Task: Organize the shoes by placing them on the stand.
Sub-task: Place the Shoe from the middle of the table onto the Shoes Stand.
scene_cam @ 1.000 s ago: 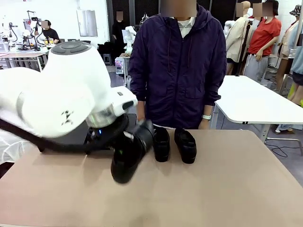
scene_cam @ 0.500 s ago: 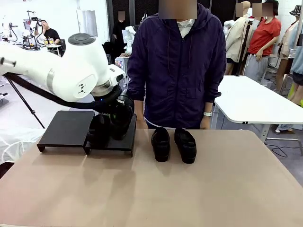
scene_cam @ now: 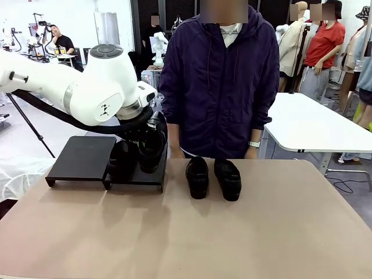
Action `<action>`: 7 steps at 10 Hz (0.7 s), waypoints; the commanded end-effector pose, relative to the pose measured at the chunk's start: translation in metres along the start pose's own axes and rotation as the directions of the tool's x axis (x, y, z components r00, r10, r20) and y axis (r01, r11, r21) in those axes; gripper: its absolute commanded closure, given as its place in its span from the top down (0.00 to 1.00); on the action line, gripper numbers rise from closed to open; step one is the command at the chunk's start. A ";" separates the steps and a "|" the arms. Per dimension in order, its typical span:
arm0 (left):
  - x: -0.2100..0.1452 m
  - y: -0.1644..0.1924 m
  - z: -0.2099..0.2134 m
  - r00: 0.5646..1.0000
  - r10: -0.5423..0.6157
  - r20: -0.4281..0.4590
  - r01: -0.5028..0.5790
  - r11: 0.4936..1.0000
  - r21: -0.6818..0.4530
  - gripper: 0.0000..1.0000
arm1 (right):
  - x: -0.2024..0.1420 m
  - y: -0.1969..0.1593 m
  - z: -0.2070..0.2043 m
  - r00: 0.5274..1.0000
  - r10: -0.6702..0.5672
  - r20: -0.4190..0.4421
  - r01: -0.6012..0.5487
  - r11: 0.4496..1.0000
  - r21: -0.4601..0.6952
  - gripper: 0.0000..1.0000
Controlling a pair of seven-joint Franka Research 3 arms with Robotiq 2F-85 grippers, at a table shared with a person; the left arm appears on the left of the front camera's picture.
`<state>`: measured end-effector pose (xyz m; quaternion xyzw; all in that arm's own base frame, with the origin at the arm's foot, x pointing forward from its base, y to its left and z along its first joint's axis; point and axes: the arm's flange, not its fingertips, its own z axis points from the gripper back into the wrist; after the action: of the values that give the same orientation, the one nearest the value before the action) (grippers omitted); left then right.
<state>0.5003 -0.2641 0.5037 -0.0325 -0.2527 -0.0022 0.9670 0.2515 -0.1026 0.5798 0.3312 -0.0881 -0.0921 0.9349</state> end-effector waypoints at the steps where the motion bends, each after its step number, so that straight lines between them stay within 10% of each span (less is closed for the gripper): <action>1: 0.003 0.000 -0.007 0.998 0.019 0.058 -0.019 1.000 0.003 0.00 | 0.001 0.000 0.002 1.000 0.022 -0.001 -0.022 0.999 0.035 1.00; 7: 0.015 0.012 -0.060 0.991 0.023 0.135 -0.026 0.999 0.019 0.00 | 0.001 0.000 0.002 1.000 0.022 -0.001 -0.022 0.999 0.035 1.00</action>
<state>0.5384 -0.2446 0.4630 -0.0337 -0.2964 0.0020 0.9545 0.2515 -0.1026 0.5798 0.3312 -0.0881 -0.0920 0.9349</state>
